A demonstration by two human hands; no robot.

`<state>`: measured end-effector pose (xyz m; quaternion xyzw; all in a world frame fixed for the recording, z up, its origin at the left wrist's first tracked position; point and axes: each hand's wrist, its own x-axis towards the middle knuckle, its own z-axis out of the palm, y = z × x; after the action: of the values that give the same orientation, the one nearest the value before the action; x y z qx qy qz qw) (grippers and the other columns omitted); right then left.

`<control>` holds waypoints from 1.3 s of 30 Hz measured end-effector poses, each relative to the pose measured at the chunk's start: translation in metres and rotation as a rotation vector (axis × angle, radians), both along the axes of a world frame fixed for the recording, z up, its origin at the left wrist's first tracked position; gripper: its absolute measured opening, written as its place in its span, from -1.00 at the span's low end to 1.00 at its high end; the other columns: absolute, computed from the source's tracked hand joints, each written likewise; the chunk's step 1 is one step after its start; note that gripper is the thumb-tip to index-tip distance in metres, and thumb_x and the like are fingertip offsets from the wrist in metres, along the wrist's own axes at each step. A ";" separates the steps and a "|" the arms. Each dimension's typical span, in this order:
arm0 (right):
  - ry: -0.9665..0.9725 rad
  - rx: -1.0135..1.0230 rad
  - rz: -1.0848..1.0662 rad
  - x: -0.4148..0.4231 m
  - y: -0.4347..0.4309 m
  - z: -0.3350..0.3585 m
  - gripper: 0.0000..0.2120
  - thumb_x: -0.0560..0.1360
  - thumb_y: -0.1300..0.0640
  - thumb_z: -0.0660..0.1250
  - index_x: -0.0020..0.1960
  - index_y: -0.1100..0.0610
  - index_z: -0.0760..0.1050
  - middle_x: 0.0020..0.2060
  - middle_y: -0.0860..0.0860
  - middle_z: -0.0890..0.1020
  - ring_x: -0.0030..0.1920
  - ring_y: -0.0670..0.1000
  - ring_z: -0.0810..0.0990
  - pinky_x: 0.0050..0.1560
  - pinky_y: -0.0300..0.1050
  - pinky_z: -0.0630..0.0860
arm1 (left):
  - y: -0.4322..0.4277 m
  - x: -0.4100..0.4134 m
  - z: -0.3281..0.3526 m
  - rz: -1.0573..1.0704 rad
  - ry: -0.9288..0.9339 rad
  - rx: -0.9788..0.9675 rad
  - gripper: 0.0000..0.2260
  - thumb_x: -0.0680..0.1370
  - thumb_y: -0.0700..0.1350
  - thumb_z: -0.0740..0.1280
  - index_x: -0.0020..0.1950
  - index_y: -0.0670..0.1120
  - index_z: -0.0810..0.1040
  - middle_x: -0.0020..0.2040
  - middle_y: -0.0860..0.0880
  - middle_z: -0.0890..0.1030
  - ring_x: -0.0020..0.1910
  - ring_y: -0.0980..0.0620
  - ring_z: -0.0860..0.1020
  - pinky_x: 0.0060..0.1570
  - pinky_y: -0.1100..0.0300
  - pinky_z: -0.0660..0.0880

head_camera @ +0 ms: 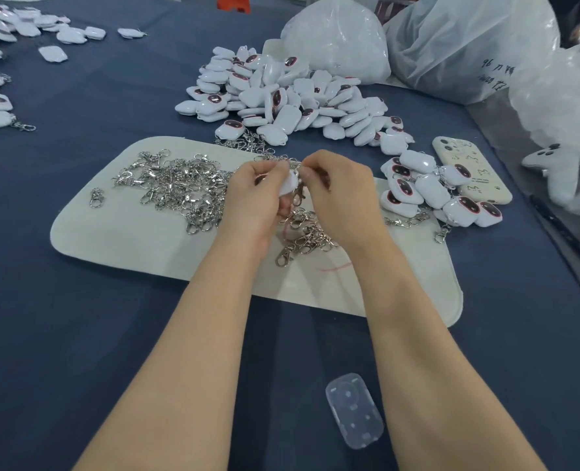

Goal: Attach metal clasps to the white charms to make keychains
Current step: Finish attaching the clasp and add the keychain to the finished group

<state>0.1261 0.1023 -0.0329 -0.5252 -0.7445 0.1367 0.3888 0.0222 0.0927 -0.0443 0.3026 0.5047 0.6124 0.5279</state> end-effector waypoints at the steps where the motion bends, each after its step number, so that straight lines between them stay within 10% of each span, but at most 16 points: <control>1: -0.053 -0.025 0.022 0.004 0.001 0.003 -0.88 0.54 0.21 0.27 -0.04 0.20 0.59 -0.26 -0.04 0.56 -0.18 -0.03 0.49 -0.10 -0.21 0.36 | -0.001 0.000 -0.001 0.043 0.186 0.037 -0.94 0.57 -0.16 0.29 -0.08 -0.06 0.44 -0.28 0.00 0.48 -0.57 0.22 0.43 -0.52 0.31 0.39; 5: -0.122 -0.112 0.063 0.015 0.003 0.005 -0.89 0.54 0.20 0.27 -0.06 0.16 0.58 -0.28 -0.07 0.57 -0.18 -0.03 0.52 -0.11 -0.23 0.38 | -0.005 -0.001 -0.004 0.053 0.666 0.238 -0.96 0.56 -0.13 0.30 -0.03 -0.02 0.45 -0.21 0.12 0.50 -0.34 0.30 0.49 -0.28 0.42 0.45; 12: 0.524 -0.350 0.090 -0.010 0.000 -0.009 -0.87 0.52 0.30 0.26 -0.08 0.09 0.46 -0.22 0.00 0.58 -0.15 0.03 0.60 0.06 0.04 0.57 | 0.003 -0.001 0.002 -0.004 -0.228 0.019 -0.96 0.61 -0.20 0.22 -0.02 -0.16 0.43 -0.42 -0.01 0.47 -0.58 0.19 0.37 -0.50 0.34 0.33; 19: 0.587 -0.226 0.017 -0.014 0.001 -0.010 -0.85 0.55 0.28 0.26 -0.15 0.08 0.46 -0.29 -0.04 0.56 -0.35 -0.16 0.54 -0.25 -0.31 0.48 | 0.000 -0.001 0.006 -0.165 -0.518 -0.015 -0.86 0.63 -0.19 0.16 -0.10 -0.17 0.44 -0.56 0.05 0.45 -0.59 0.21 0.37 -0.54 0.39 0.33; 31: -0.053 -0.154 0.070 0.011 0.005 0.000 -0.93 0.54 0.19 0.27 -0.09 0.12 0.51 -0.27 -0.11 0.55 -0.24 -0.11 0.44 -0.21 -0.37 0.33 | -0.004 -0.002 -0.006 0.046 0.738 0.264 -0.94 0.57 -0.14 0.27 0.03 -0.04 0.43 -0.14 0.16 0.49 -0.18 0.07 0.55 -0.15 0.26 0.49; 39: 0.436 -0.343 0.079 0.000 0.002 -0.010 -0.86 0.52 0.29 0.29 0.06 0.17 0.55 -0.16 0.02 0.60 -0.15 -0.04 0.54 0.08 0.01 0.53 | 0.001 0.000 -0.001 0.009 -0.261 -0.010 -0.94 0.59 -0.24 0.25 -0.06 -0.11 0.44 -0.29 -0.06 0.53 -0.57 0.17 0.44 -0.52 0.34 0.40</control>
<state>0.1263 0.1043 -0.0431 -0.5120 -0.6291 0.3857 0.4396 0.0226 0.0938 -0.0450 0.2157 0.4362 0.6465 0.5876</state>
